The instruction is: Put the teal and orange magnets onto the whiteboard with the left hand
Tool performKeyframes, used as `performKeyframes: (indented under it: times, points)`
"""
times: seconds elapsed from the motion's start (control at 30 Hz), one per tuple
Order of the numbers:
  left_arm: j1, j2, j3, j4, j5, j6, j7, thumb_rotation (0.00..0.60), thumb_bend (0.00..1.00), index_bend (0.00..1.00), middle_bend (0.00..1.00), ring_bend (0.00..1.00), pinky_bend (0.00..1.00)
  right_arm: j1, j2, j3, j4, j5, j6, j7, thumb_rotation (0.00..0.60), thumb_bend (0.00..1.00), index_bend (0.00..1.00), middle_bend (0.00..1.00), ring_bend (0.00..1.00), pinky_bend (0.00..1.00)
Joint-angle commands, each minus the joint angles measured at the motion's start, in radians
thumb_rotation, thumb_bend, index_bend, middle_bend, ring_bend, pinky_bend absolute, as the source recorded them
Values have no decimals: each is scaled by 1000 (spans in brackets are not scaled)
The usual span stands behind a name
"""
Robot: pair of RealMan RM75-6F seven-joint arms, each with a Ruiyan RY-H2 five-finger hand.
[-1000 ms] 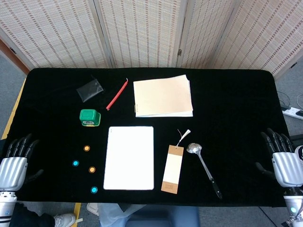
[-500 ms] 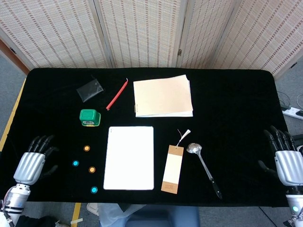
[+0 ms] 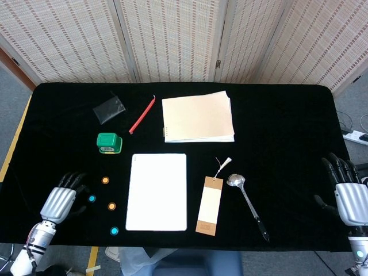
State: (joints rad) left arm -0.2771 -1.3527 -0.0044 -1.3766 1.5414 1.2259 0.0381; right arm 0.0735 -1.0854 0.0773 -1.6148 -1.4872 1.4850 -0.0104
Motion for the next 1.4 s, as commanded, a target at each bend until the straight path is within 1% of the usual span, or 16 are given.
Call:
performKeyframes:
  times: [0.03, 0.2, 0.63, 1.03, 1.4]
  points:
    - [-16, -20, -1, 14, -24, -36, -1, 600, 326, 424, 127, 34, 0, 0, -1, 0, 3, 1, -2, 5, 600, 268, 0, 0, 0, 0]
    - [-37, -47, -6, 37, -57, -82, 3, 600, 335, 424, 127, 34, 0, -2, -2, -2, 9, 1, 0, 13, 600, 268, 0, 0, 0, 0]
    - [-66, -91, -8, 95, -109, -147, -2, 600, 356, 425, 127, 33, 0, -10, -5, -3, 20, 6, 5, 30, 600, 268, 0, 0, 0, 0]
    - [-70, -108, 0, 135, -136, -174, -18, 600, 377, 440, 127, 31, 0, -9, -7, -2, 23, 10, -2, 34, 600, 268, 0, 0, 0, 0]
    - [-72, -120, 2, 165, -146, -179, -33, 600, 398, 458, 135, 31, 0, -12, -5, -2, 18, 9, 2, 32, 600, 268, 0, 0, 0, 0]
